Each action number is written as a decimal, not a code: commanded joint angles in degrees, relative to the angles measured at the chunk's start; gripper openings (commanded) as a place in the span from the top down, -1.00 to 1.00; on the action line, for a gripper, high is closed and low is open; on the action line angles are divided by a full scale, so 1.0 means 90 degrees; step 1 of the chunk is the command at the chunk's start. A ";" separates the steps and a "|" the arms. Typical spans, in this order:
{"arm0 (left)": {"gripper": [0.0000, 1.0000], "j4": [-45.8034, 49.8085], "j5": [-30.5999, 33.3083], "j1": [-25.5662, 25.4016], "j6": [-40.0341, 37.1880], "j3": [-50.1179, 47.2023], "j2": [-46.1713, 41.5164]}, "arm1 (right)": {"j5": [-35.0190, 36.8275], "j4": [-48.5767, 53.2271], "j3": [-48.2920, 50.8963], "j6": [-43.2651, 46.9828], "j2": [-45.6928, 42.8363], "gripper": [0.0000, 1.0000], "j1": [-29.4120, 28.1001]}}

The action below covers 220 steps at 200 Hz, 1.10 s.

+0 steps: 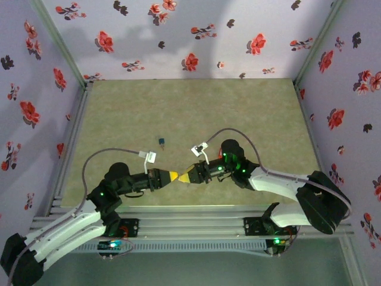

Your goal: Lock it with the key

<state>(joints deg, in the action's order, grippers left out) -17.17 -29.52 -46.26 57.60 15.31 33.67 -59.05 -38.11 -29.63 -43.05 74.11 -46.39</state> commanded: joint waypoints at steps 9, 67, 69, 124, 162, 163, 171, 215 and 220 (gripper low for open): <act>1.00 0.0044 0.0135 0.0166 0.0074 -0.0144 -0.0195 | 0.0180 0.0230 -0.0213 0.0349 -0.0257 0.44 -0.0015; 1.00 0.0065 0.0128 0.0267 0.0130 -0.0216 -0.0235 | 0.0627 0.0662 -0.0156 0.0608 -0.0565 -0.06 0.0153; 1.00 0.0055 0.0133 0.0274 0.0132 -0.0222 -0.0235 | 0.0636 0.0661 -0.0155 0.0607 -0.0562 -0.07 0.0164; 1.00 -0.0257 0.0132 0.0340 0.0308 -0.0361 -0.0226 | 0.1097 0.0698 -0.0078 0.0526 -0.0609 -0.36 0.0448; 1.00 -0.0615 0.0173 0.0394 0.0453 -0.0450 -0.0069 | 0.1961 0.0880 0.0138 0.0458 -0.0855 -0.81 0.0829; 1.00 -0.0633 0.0169 0.0394 0.0454 -0.0456 -0.0064 | 0.1995 0.0892 0.0143 0.0452 -0.0868 -0.82 0.0843; 1.00 -0.0809 0.0174 0.0403 0.0497 -0.0489 0.0015 | 0.2268 0.1001 0.0189 0.0440 -0.0961 -0.94 0.0950; 1.00 -0.1820 0.0173 0.0445 0.0558 -0.0521 0.0807 | 0.3333 0.0995 0.0634 0.0041 -0.1365 -0.99 0.1602; 1.00 -0.1925 0.0150 0.0469 0.0568 -0.0518 0.0912 | 0.3414 0.0963 0.0684 -0.0024 -0.1394 -0.99 0.1649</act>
<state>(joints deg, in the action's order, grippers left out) -25.15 -28.45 -42.81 61.76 11.07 38.74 -35.86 -29.08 -25.74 -40.56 63.29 -33.71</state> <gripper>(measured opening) 0.064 0.995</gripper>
